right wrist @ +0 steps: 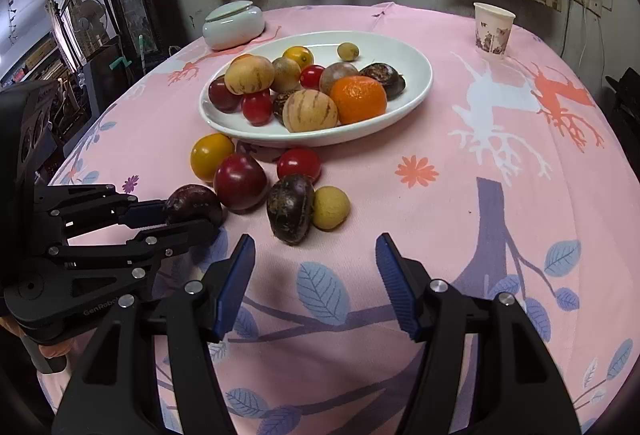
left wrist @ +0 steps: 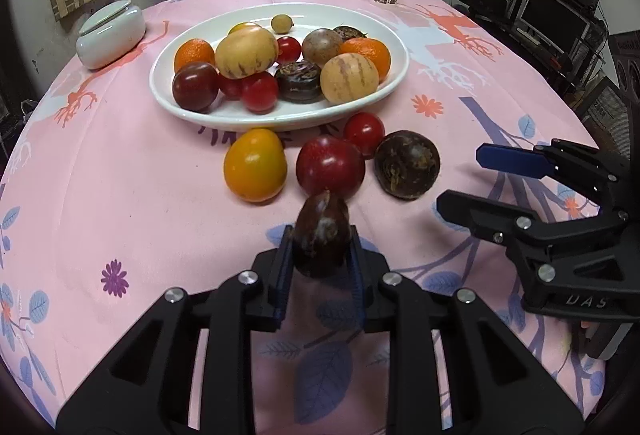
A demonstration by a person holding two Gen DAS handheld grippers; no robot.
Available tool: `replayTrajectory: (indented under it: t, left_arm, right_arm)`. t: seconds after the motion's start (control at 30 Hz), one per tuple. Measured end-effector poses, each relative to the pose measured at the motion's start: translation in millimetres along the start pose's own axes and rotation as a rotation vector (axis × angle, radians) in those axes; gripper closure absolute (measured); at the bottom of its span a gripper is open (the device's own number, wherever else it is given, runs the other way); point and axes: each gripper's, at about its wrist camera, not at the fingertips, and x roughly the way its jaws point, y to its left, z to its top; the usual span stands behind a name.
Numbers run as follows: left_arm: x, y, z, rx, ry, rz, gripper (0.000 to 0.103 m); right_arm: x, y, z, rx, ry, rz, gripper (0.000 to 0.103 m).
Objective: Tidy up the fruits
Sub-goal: 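Grasp a dark brown fruit with the left tool while the right tool grasps another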
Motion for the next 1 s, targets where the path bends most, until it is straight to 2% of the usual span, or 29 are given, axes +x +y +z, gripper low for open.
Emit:
replayTrajectory:
  t: [0.23, 0.43, 0.47, 0.5, 0.6, 0.7, 1.0]
  left_arm:
    - [4, 0, 2, -0.007, -0.007, 0.001, 0.077]
    - [-11, 10, -1, -0.010, -0.021, 0.014, 0.077]
    - [-15, 13, -2, -0.008, -0.032, 0.031, 0.077]
    - [-18, 16, -3, -0.011, -0.038, 0.037, 0.077]
    - [-22, 25, -6, -0.038, -0.058, 0.059, 0.077]
    - [-23, 36, -7, -0.080, -0.067, 0.042, 0.077]
    - [-20, 48, -12, -0.105, -0.070, 0.018, 0.077]
  right_arm:
    - [0, 2, -1, -0.013, -0.001, -0.001, 0.040]
    - [-3, 16, -1, -0.068, -0.027, -0.014, 0.040]
    - [-5, 19, 0, -0.067, -0.033, -0.004, 0.041]
    - [-5, 20, 1, -0.065, -0.035, 0.006, 0.046]
    - [1, 18, 6, -0.029, -0.026, 0.004, 0.048]
    - [6, 13, 11, 0.016, -0.011, -0.003, 0.051]
    - [17, 33, 20, -0.010, 0.005, -0.028, 0.059]
